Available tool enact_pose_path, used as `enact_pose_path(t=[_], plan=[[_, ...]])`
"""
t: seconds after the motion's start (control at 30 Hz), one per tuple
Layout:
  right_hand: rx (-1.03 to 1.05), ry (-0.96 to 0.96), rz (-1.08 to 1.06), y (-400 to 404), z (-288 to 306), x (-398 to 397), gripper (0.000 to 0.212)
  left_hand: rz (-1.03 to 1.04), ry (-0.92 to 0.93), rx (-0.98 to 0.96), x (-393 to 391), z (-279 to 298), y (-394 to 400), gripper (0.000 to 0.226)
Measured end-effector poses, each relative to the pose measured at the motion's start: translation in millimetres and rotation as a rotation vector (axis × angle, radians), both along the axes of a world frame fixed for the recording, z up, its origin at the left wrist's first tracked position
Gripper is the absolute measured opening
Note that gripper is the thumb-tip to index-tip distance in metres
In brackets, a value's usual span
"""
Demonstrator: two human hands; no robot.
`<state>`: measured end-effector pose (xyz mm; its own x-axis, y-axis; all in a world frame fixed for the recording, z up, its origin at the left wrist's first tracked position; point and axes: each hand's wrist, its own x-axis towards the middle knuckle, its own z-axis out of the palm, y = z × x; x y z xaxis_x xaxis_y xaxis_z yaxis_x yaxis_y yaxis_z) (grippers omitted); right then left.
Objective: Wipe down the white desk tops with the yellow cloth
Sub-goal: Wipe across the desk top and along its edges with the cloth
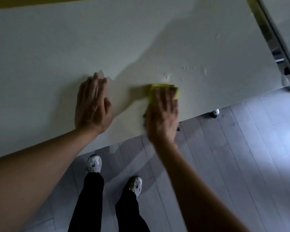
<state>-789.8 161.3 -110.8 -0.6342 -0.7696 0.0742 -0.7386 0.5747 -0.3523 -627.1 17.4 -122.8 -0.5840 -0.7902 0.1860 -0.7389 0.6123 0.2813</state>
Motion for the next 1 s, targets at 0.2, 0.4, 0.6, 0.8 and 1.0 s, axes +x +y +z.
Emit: enact_pose_path(t=[0.2, 0.4, 0.6, 0.8, 1.0], plan=[[-0.015, -0.093, 0.357, -21.3, 6.9, 75.9, 0.055, 0.136, -0.003, 0.02, 5.3, 1.8, -1.0, 0.066], [0.115, 0.064, 0.142, -2.6, -7.6, -82.6, 0.069, 0.141, 0.002, -0.011, 3.4, 0.8, 3.8, 0.062], [0.055, -0.057, -0.279, -10.0, 9.1, -156.4, 0.064, 0.13, 0.021, -0.053, -0.2, -5.2, 0.6, 0.061], [0.027, -0.015, 0.289, -84.5, 4.4, -29.6, 0.083, 0.113, 0.088, -0.031, -0.3, -8.6, -0.9, 0.058], [0.014, 0.005, 0.517, -104.5, 2.6, -10.8, 0.062, 0.105, 0.09, -0.038, 6.3, -10.8, -4.6, 0.053]])
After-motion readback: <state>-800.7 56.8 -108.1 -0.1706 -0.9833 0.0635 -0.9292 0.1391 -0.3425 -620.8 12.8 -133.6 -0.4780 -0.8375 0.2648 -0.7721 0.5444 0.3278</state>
